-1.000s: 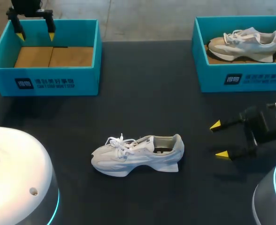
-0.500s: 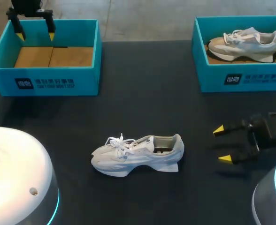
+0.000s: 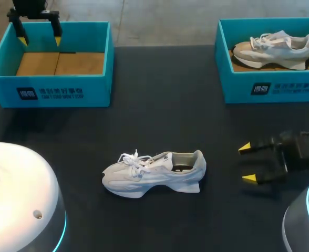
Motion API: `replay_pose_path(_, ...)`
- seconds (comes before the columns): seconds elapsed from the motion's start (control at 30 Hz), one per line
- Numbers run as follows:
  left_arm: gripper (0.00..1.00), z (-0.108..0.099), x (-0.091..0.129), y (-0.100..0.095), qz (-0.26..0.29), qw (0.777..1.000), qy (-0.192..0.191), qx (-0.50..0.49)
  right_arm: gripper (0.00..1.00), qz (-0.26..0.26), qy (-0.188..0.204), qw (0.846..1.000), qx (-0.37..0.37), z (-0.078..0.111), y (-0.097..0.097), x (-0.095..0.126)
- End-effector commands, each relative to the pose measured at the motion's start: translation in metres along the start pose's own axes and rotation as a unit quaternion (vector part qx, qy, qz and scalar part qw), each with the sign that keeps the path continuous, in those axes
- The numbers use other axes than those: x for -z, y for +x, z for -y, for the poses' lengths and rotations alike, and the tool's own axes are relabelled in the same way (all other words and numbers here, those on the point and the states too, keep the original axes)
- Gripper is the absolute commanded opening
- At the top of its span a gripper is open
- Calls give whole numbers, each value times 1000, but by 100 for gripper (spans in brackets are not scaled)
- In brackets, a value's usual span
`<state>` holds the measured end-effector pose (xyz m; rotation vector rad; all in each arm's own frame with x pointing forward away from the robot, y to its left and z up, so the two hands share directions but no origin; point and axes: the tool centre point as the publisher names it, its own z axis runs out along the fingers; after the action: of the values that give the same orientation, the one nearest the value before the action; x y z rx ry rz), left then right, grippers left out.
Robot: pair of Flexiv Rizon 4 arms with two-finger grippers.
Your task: Take the shoe out of the shoebox, open the shoe tongue, remove and reinsert the insole, then place the shoe into the shoebox
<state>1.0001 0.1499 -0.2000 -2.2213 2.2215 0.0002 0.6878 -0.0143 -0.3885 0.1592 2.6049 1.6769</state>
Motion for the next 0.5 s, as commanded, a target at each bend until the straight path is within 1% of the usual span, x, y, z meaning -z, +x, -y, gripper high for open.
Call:
replay_pose_path(0.03,100,0,0,0,0,1000,0,0,100,21,-8,1000,-11,3,1,-9)
replay_pose_path(0.07,100,0,0,0,0,1000,0,0,100,25,-15,999,-15,3,2,-11)
replay_pose_path(0.17,100,0,0,0,0,1000,0,0,100,31,-21,999,-17,0,4,-18)
replay_pose_path(0.5,100,0,0,0,0,1000,0,0,100,33,-31,999,-27,-11,8,-47)
